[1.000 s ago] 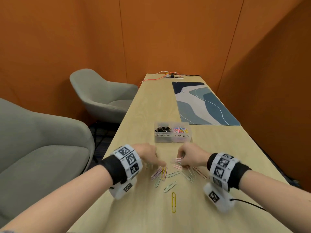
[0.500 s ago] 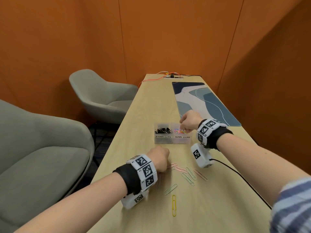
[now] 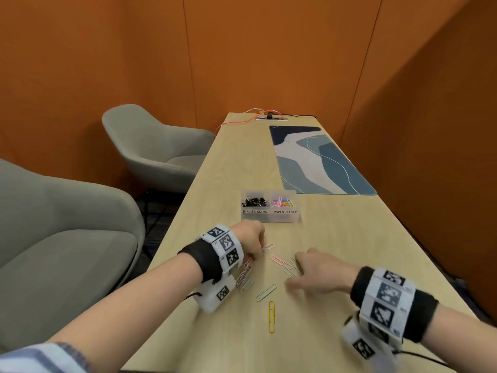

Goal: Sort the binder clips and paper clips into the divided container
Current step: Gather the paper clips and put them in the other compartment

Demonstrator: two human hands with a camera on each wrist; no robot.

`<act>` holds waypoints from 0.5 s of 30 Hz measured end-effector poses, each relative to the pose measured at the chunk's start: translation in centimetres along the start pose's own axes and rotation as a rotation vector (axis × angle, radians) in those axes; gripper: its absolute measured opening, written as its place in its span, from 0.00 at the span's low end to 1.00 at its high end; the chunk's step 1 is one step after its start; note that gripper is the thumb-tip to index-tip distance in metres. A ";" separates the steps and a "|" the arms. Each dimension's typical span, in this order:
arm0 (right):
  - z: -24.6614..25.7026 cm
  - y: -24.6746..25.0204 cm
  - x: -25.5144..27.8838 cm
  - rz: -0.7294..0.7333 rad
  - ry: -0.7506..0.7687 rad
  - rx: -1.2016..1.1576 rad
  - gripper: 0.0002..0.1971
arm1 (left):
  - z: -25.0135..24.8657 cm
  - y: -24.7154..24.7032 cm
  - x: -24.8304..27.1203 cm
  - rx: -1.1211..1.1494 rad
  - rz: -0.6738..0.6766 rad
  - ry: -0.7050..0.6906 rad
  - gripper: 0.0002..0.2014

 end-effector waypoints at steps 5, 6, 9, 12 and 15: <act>4.0 -0.1 0.9 -0.139 0.047 0.073 0.24 | 1.3 0.3 -0.4 0.185 0.032 0.051 0.13; 4.6 0.2 0.9 -0.167 0.074 0.080 0.19 | 1.5 0.5 -0.5 0.198 0.028 0.051 0.12; 5.7 1.2 0.9 -0.271 0.165 0.103 0.12 | 1.7 1.8 -0.8 0.254 0.006 0.038 0.12; 6.2 1.6 0.9 -0.325 0.246 0.195 0.18 | 1.0 4.0 -1.3 0.398 -0.031 0.025 0.14; 6.4 1.7 1.0 -0.316 0.305 0.248 0.20 | 0.4 7.0 -2.5 0.454 -0.152 0.035 0.15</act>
Point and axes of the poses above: each hand's wrist, its own x-axis away from the middle knuckle, its own y-axis out of the back of the hand, z = x × y, the point moved 9 cm from there along -x, towards the middle knuckle, and after that the axes turned 6 degrees about -y, right-handed, at the moved point
